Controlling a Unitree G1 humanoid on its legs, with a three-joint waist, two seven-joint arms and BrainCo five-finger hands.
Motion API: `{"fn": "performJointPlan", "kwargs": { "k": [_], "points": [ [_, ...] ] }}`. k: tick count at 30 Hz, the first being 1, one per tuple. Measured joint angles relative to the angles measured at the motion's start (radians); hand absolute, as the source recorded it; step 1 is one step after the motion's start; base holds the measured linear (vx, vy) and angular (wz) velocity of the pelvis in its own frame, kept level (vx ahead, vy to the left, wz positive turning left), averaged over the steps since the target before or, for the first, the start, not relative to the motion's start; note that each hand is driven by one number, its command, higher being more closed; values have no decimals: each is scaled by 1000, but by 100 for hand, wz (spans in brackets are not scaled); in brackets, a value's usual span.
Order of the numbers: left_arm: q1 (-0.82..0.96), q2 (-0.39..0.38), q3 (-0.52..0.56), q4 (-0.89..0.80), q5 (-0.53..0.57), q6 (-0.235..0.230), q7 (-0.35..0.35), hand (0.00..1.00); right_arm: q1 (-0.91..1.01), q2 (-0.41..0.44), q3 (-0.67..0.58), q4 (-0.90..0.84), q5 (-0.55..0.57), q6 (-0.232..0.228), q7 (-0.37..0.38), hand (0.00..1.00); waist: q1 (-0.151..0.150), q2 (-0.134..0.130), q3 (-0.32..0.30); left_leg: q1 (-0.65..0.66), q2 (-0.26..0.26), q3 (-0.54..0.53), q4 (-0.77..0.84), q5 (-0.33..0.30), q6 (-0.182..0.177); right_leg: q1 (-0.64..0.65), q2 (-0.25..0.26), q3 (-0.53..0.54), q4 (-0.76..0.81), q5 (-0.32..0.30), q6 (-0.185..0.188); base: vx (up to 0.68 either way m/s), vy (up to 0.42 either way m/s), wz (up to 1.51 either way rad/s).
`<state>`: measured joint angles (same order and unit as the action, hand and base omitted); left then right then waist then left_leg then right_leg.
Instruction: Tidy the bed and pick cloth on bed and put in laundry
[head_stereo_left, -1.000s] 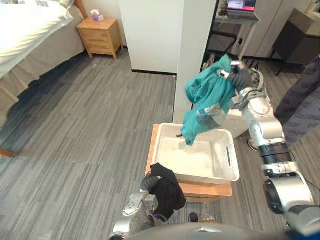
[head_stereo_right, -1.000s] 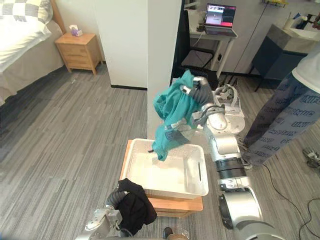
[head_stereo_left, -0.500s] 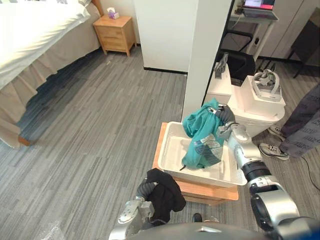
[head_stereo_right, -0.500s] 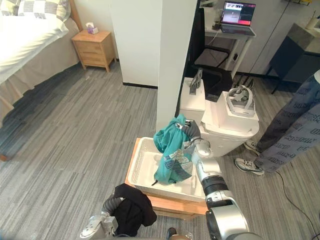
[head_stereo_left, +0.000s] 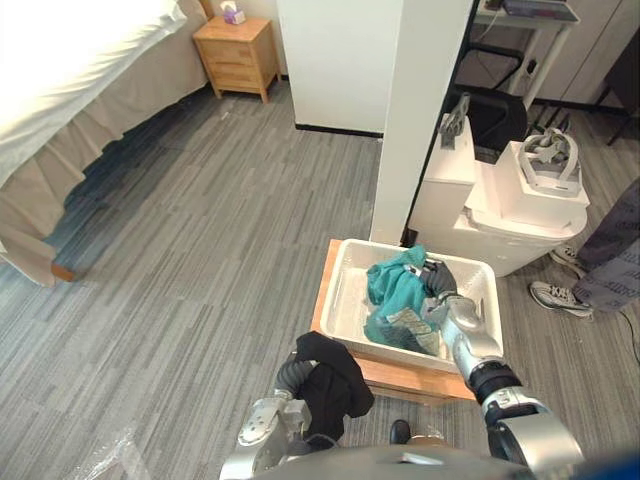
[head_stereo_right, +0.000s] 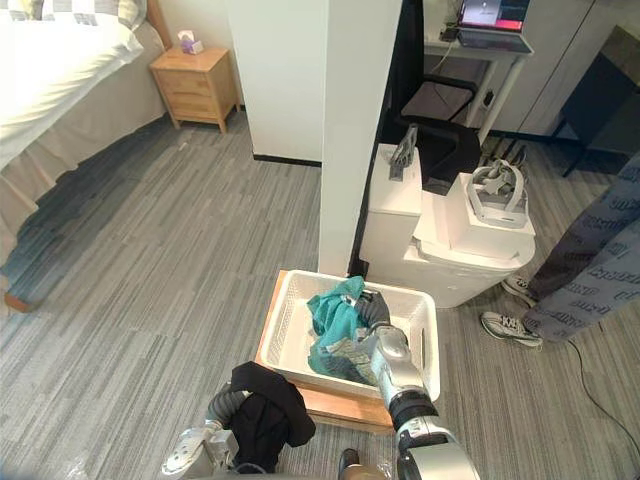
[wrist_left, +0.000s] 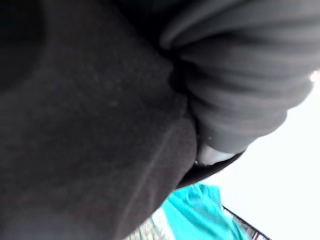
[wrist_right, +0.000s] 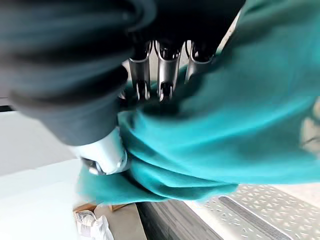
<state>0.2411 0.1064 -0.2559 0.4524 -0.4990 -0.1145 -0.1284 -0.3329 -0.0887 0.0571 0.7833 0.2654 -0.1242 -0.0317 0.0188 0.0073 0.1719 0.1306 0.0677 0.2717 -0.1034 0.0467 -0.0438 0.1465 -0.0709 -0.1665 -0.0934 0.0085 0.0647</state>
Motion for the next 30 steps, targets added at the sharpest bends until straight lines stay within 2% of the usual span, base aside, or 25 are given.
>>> {"fn": "performJointPlan", "kwargs": {
  "k": [3,9,15,21,26,30],
  "points": [
    [5,0,0,0,0,-19,-5,100,10,0,9,0,-16,-27,-14,0,2,0,0,9,1,6,0,-3,-4,6,0,1,0,-4,-1,0,0,0],
    [8,0,5,0,0,-66,8,100,26,-1,16,-1,-73,-44,-35,0,1,-1,0,9,1,16,0,-5,-5,7,0,6,0,-4,-2,22,5,-3],
    [2,-4,88,-117,-6,-84,86,100,47,-11,11,-29,-133,-45,-81,0,0,-6,-4,11,2,21,0,-5,-6,10,1,10,0,2,-8,6,1,0],
    [-43,-3,240,-330,-61,-110,163,100,116,-19,-62,-61,-174,0,-154,0,-5,-15,-12,22,2,27,0,-5,-6,18,0,18,0,6,-6,1,4,-2],
    [-81,-4,301,-502,-60,-115,195,100,162,-62,-159,-62,-176,44,-190,0,-7,-10,-29,22,4,54,0,-7,-3,2,4,50,0,17,-13,-24,10,-16],
    [-156,-3,328,-595,-57,-125,244,100,222,-115,-232,-57,-201,96,-207,0,-28,-11,-39,22,5,78,0,-7,-3,-9,6,76,-1,28,-15,-14,16,-20]
  ]
}}
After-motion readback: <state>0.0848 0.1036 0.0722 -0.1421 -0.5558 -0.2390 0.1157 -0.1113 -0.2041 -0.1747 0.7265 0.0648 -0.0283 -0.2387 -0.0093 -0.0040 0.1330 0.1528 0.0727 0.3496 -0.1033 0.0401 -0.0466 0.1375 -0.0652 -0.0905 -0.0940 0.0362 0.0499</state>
